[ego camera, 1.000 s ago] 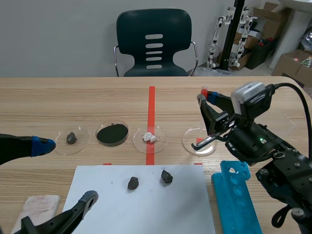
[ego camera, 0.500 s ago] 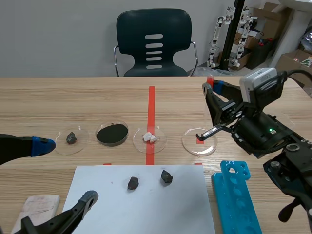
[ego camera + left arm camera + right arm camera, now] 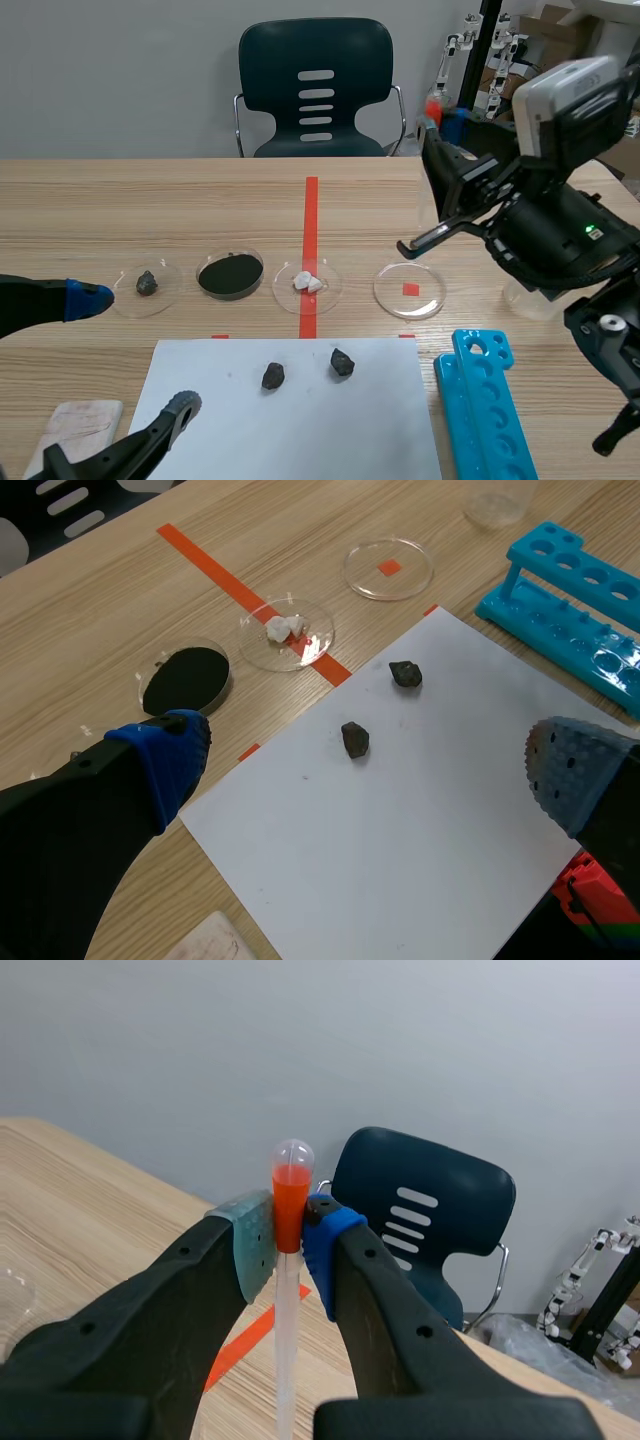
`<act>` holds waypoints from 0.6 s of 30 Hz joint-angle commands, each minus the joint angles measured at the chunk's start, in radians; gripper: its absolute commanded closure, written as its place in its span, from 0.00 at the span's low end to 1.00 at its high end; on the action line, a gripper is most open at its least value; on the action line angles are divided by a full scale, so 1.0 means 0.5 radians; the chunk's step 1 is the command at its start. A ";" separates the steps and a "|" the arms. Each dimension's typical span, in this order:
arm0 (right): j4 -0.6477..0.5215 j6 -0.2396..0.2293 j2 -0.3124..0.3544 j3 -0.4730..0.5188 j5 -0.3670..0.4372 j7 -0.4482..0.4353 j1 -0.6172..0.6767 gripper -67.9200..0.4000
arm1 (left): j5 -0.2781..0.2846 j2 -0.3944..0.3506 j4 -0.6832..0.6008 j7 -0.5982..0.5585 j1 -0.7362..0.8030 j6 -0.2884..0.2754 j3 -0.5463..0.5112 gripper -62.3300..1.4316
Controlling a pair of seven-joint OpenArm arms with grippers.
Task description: Draw acid from the petri dish
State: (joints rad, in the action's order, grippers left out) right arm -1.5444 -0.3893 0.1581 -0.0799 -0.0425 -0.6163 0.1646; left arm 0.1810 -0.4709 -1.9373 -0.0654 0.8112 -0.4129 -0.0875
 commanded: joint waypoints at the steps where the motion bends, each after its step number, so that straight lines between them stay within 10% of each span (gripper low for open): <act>1: -0.089 -0.002 0.010 0.004 0.035 0.010 0.023 0.88 | 0.021 0.010 -0.014 -0.043 0.001 0.003 -0.005 0.00; 18: -0.684 -0.002 0.010 0.004 0.162 0.279 0.479 0.88 | 0.021 0.010 -0.014 -0.043 0.001 0.003 -0.005 0.00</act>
State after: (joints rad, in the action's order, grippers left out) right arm -1.8648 -0.3897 0.1581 -0.0799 0.0246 -0.4648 0.4065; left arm 0.1810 -0.4709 -1.9373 -0.0654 0.8112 -0.4129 -0.0875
